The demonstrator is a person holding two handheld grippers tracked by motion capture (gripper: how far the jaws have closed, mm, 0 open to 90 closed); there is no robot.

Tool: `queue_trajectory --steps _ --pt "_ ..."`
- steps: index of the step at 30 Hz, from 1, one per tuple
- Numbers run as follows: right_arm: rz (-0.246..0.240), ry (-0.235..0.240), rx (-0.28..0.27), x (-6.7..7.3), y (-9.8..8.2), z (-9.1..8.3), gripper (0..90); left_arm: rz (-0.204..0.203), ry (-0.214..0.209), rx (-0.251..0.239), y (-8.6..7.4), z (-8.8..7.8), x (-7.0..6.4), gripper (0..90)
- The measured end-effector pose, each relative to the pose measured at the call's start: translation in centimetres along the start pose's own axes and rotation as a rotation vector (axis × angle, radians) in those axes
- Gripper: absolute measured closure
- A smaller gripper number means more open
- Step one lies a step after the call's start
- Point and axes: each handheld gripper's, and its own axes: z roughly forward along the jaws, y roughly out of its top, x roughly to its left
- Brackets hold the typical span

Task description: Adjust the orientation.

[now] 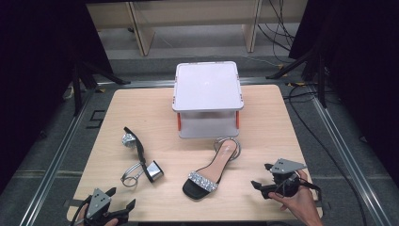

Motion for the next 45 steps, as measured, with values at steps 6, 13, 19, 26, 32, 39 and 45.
queue_trajectory --steps 6,13,19,26,32,39,45 --pt "-0.035 0.009 0.006 -0.3 0.2 0.9 19.2 -0.001 0.000 0.000 0.0 0.0 0.0 16.6" --pt "-0.118 0.010 0.015 -1.5 2.0 3.2 20.7 0.000 0.002 0.009 0.0 0.1 0.0 16.6" --pt "-0.156 0.037 0.002 -2.9 3.6 5.3 22.2 0.009 0.008 0.017 0.0 0.1 0.1 16.6" --pt "-0.131 0.145 -0.056 -3.2 4.4 6.1 40.3 0.017 0.013 0.024 0.0 0.0 0.2 16.6" --pt "-0.199 0.202 -0.109 -2.4 5.4 6.6 52.4 0.016 0.015 0.027 0.0 0.0 0.2 16.5" --pt "-0.232 0.197 -0.069 -1.1 5.7 6.0 74.9 0.010 0.013 0.021 0.0 -0.1 0.3 16.5" --pt "-0.211 0.210 -0.048 0.7 4.2 3.1 82.2 -0.005 0.002 0.005 0.0 -0.1 0.1 16.5"
